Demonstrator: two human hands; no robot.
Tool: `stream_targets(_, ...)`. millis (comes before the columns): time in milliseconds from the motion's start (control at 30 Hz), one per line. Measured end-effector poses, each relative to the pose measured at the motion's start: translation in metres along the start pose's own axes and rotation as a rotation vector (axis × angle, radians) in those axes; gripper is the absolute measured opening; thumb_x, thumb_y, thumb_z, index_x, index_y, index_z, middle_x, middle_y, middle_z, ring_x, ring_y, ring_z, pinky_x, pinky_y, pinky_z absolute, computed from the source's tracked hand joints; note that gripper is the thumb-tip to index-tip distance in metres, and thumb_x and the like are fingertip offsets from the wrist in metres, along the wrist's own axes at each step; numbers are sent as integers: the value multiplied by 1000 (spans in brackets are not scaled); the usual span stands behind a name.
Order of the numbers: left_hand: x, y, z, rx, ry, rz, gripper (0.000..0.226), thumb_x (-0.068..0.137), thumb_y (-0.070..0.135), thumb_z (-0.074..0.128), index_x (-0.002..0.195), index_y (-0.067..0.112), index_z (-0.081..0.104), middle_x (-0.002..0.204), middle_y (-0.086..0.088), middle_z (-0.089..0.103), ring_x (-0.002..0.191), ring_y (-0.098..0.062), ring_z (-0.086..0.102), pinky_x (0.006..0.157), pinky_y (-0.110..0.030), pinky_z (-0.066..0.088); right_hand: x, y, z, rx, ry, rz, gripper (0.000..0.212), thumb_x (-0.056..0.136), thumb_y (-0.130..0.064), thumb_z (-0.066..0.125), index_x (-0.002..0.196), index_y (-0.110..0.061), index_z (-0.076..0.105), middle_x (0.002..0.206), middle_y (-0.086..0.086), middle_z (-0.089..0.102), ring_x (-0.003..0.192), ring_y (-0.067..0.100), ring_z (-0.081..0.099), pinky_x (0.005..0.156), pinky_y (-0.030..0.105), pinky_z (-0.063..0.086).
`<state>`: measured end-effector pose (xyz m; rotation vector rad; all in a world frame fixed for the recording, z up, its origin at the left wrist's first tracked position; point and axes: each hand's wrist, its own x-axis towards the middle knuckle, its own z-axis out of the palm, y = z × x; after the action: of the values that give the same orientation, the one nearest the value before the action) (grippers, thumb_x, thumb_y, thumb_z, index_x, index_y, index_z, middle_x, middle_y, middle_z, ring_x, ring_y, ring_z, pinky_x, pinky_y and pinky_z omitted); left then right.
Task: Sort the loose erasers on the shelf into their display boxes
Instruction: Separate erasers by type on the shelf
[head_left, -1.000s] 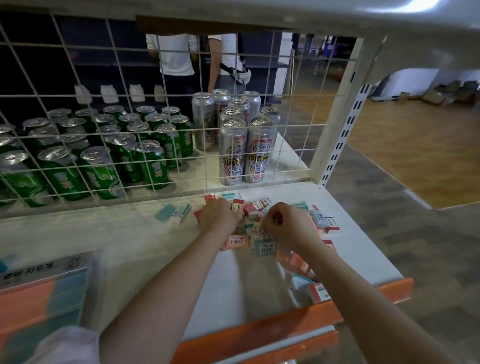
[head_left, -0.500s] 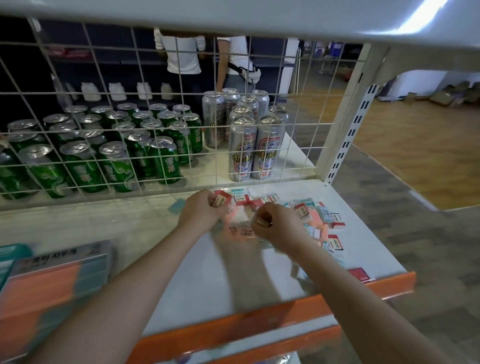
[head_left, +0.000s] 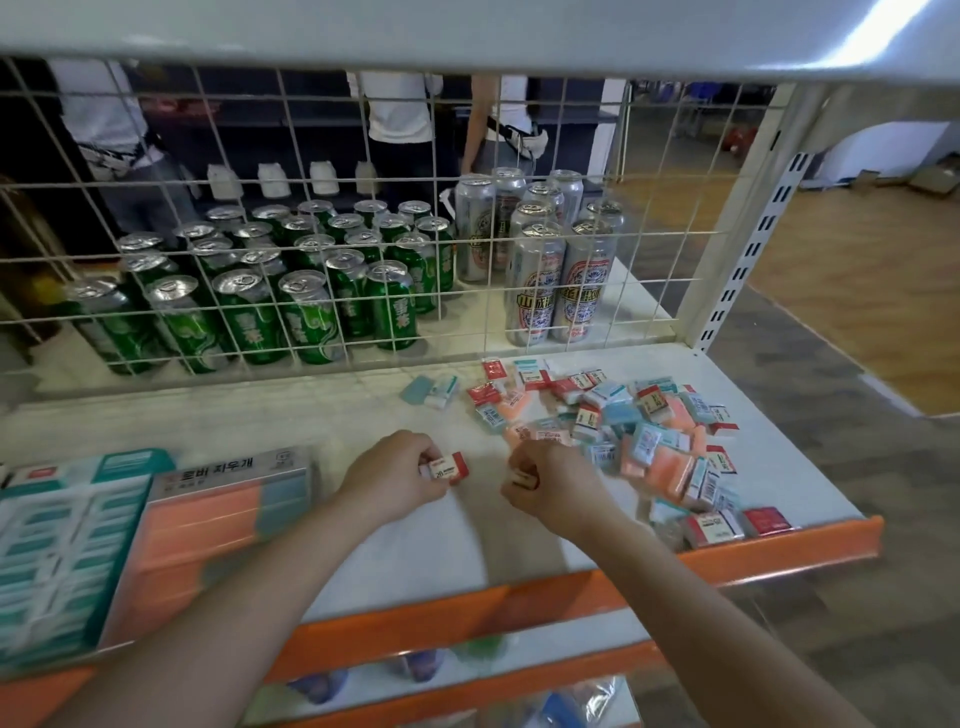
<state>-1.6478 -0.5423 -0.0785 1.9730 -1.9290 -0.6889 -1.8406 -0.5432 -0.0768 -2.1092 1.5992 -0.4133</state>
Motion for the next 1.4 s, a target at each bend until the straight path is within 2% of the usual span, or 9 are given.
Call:
stream_targets(167,-3,-7,4,-150,0,16,23,77,16,73,99,14,68,94,1,64,89,-17,60,74,-25,43,-4,-2,0,38,-20,61,38,82,-22,65,118,-9,60,117,10,59,103,24,56,82,27,43)
stream_targets(267,-7,-10,6,-178,6,28,15,77,13,72,91,18,67,90,1,62,86,-17,58,74,-27,44,-7,-4,-4,55,-52,97,40,81,-21,67,119,-11,59,116,8,55,100,23,54,73,24,40)
stream_targets(367,-11,-12,7,-230,17,19,14,78,11,70,86,21,64,81,5,62,79,-14,56,65,-23,41,-11,-5,-5,117,-56,120,24,80,-16,67,103,-13,59,92,3,56,79,19,52,58,20,39)
stream_targets(633,-18,-15,0,-268,103,-10,22,77,7,71,97,12,67,83,4,60,73,-9,54,53,-5,35,-14,-15,-6,240,82,119,15,85,-14,61,99,-11,62,84,0,59,70,14,58,58,19,44)
stream_targets(767,-22,-18,-3,-304,123,-14,21,76,4,71,97,8,69,86,-2,65,71,-8,55,54,-3,36,-11,-19,-6,408,201,150,11,85,-13,62,94,-16,56,85,1,61,79,16,59,63,21,44)
stream_targets(867,-24,-21,-3,-328,109,-16,21,78,0,67,98,7,69,92,-6,68,80,-14,58,64,-9,39,-14,-19,-3,427,173,157,19,89,-9,55,107,-12,59,89,2,61,80,17,60,71,27,47)
stream_targets(1033,-27,-24,1,-352,91,-15,23,79,-3,64,99,7,69,100,-9,70,92,-22,64,83,-29,49,-24,-11,5,332,174,164,16,86,-9,58,101,-11,62,90,0,62,84,14,58,68,22,44)
stream_targets(1267,-32,-24,2,-343,118,-5,24,82,-4,60,103,4,68,103,-11,68,82,-18,59,78,-23,45,-30,-11,1,285,233,146,18,87,-10,57,103,-13,63,91,2,63,84,19,60,74,28,48)
stream_targets(1400,-35,-28,0,-345,133,-18,25,84,-4,57,105,7,67,107,-10,67,93,-23,62,81,-25,46,-23,-21,0,145,203,45,26,89,-9,52,110,-13,66,98,2,57,80,15,54,60,9,41)
